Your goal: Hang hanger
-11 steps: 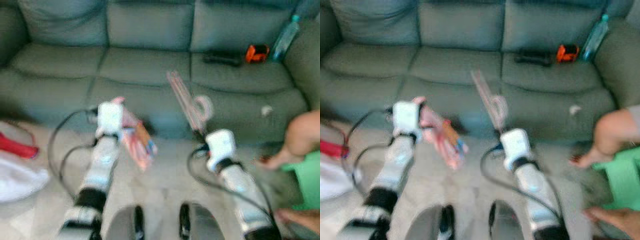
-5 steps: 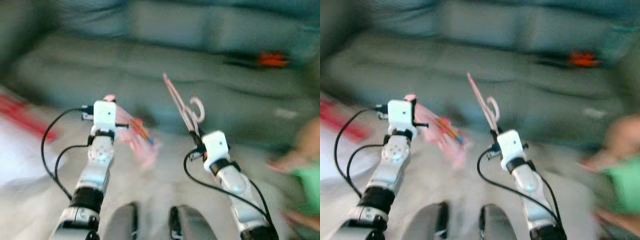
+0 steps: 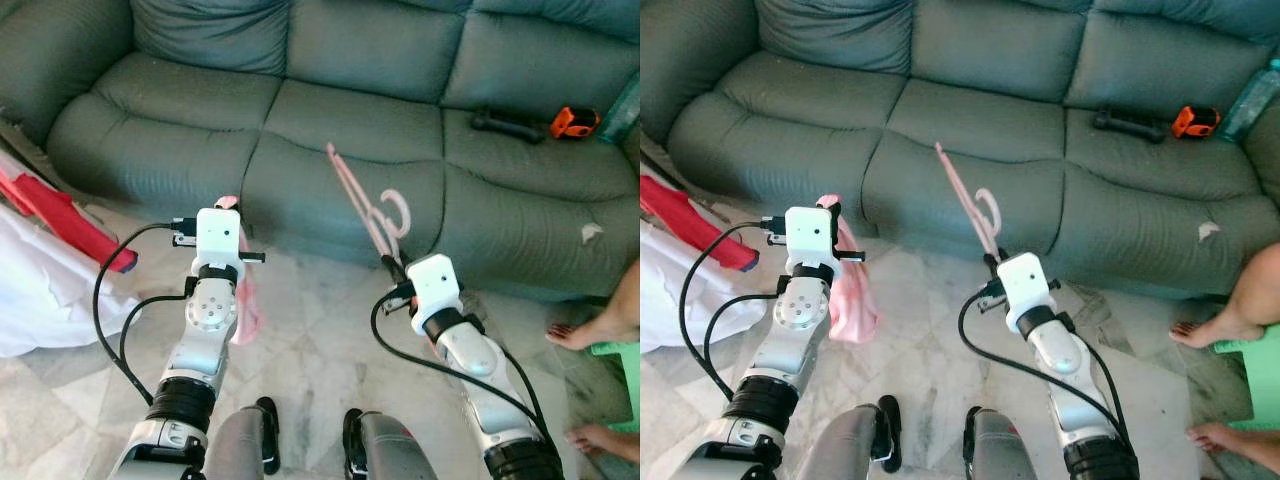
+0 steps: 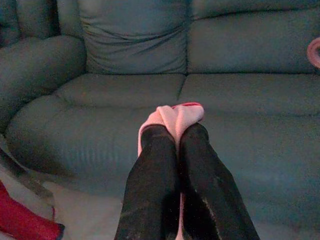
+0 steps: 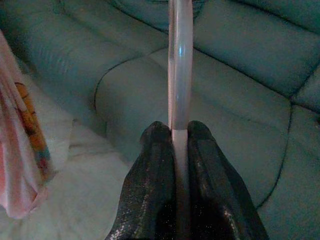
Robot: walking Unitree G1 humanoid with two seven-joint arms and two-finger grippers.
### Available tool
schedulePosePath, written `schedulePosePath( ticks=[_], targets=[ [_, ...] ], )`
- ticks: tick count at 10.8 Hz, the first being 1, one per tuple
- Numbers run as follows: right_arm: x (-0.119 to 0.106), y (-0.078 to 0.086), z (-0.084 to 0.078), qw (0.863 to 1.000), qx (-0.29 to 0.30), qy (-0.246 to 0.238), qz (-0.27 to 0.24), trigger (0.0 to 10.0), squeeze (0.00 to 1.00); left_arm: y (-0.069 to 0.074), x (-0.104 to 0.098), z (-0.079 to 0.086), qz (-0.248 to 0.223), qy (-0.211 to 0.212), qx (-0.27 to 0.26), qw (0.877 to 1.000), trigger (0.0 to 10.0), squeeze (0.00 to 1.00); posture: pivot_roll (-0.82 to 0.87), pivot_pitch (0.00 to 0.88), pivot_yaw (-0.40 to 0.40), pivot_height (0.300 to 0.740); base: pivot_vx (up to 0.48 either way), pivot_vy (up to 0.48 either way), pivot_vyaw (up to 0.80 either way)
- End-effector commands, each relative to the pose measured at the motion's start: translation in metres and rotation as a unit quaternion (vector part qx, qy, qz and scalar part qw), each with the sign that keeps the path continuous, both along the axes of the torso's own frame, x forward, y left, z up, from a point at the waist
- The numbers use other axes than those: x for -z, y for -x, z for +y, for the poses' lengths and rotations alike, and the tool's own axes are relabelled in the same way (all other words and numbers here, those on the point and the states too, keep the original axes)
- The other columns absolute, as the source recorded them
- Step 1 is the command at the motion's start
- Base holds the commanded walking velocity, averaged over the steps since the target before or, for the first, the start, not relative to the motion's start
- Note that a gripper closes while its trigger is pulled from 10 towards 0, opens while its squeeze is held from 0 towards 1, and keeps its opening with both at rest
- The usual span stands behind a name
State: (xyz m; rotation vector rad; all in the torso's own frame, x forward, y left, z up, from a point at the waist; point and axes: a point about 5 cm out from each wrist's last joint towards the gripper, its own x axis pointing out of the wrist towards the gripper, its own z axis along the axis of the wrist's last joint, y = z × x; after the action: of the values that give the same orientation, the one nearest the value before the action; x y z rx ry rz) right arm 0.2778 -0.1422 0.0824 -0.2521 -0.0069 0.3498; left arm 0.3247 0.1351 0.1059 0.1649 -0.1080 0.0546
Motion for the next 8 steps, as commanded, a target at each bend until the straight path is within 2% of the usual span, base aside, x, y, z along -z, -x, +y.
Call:
schedulePosePath(
  ticks=[1, 2, 3, 5, 6, 7, 8],
  targets=[
    [0.002, 0.001, -0.002, 1.000, 0.007, -0.004, 0.002, 10.0, 0.00, -0.003, -0.004, -0.002, -0.010, -0.006, 0.005, 1.000, 10.0, 0.00, -0.08, 0.223, -0.018, 0.740, 0.000, 0.000, 0.00],
    [0.004, 0.004, -0.002, 1.000, 0.010, -0.006, 0.003, 10.0, 0.00, -0.005, -0.006, -0.003, -0.009, -0.005, 0.015, 1.000, 10.0, 0.00, -0.09, 0.224, -0.010, 0.740, 0.000, 0.000, 0.00],
    [0.006, 0.007, -0.002, 1.000, 0.009, -0.007, 0.003, 10.0, 0.00, -0.005, -0.009, -0.007, -0.013, 0.000, 0.050, 0.999, 10.0, 0.00, -0.09, 0.227, -0.008, 0.740, 0.000, 0.000, 0.00],
    [0.022, 0.009, -0.003, 0.997, -0.015, 0.034, 0.061, 10.0, 0.00, -0.011, -0.029, -0.007, -0.065, -0.089, 0.127, 0.986, 10.0, 0.00, -0.08, 0.227, -0.016, 0.740, 0.000, 0.000, 0.00],
    [0.030, 0.009, -0.005, 0.995, -0.021, 0.056, 0.085, 10.0, 0.00, -0.014, -0.035, -0.013, -0.068, -0.145, 0.203, 0.966, 10.0, 0.00, -0.07, 0.227, -0.020, 0.740, 0.000, 0.000, 0.00],
    [0.030, 0.007, -0.003, 0.994, -0.034, 0.054, 0.087, 10.0, 0.00, -0.024, -0.017, -0.005, 0.042, -0.372, 0.349, 0.859, 10.0, 0.00, -0.07, 0.224, -0.021, 0.740, 0.000, 0.000, 0.00],
    [0.029, 0.007, 0.000, 0.994, -0.038, 0.054, 0.085, 10.0, 0.00, -0.035, -0.018, 0.010, 0.064, -0.453, 0.316, 0.831, 10.0, 0.00, -0.07, 0.222, -0.019, 0.740, 0.000, 0.000, 0.00]
  ],
)
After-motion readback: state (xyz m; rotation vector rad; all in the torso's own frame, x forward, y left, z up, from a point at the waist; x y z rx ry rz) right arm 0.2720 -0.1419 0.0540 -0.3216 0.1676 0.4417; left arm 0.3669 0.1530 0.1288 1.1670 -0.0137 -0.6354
